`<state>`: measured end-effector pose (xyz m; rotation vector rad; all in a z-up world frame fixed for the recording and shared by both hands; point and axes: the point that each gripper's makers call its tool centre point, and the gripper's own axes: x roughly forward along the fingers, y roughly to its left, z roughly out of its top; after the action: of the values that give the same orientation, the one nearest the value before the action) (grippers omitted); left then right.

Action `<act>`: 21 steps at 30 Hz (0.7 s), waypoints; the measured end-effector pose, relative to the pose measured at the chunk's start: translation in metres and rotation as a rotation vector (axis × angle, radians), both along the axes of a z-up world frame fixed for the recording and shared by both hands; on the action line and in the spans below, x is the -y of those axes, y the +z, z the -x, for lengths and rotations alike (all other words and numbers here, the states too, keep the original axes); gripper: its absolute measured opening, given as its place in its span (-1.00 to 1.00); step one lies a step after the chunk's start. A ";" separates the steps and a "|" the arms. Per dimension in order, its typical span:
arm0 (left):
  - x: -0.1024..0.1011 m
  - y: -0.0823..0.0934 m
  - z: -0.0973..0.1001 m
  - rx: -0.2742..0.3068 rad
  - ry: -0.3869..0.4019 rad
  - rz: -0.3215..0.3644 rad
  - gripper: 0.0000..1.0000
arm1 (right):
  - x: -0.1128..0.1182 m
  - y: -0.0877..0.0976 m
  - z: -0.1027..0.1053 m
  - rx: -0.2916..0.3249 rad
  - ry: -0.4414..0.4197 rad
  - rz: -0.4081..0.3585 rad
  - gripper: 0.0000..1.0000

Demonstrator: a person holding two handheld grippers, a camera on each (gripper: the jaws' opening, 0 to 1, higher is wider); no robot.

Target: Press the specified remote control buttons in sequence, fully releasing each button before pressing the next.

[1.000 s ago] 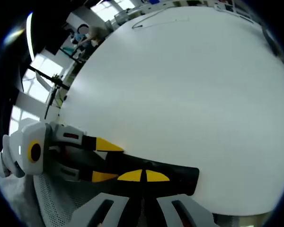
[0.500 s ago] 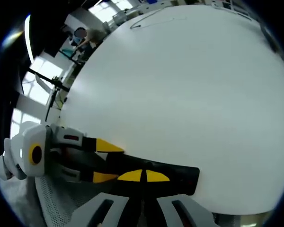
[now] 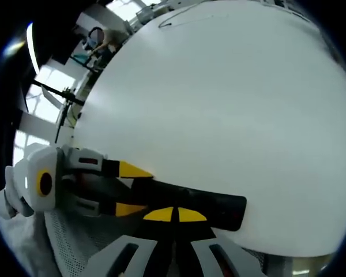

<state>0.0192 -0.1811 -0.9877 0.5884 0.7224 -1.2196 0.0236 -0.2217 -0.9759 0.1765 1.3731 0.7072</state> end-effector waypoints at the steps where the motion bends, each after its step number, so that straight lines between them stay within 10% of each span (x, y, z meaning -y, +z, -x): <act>1: 0.000 0.000 0.000 0.000 0.000 0.000 -0.52 | 0.001 -0.001 0.000 0.000 0.002 0.004 -1.00; 21: -0.001 0.001 -0.004 0.011 -0.010 -0.003 -0.51 | 0.000 -0.002 -0.001 0.050 0.069 0.065 -1.00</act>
<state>0.0231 -0.1804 -0.9864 0.6009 0.7132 -1.2240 0.0248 -0.2212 -0.9776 0.0600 1.3578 0.7187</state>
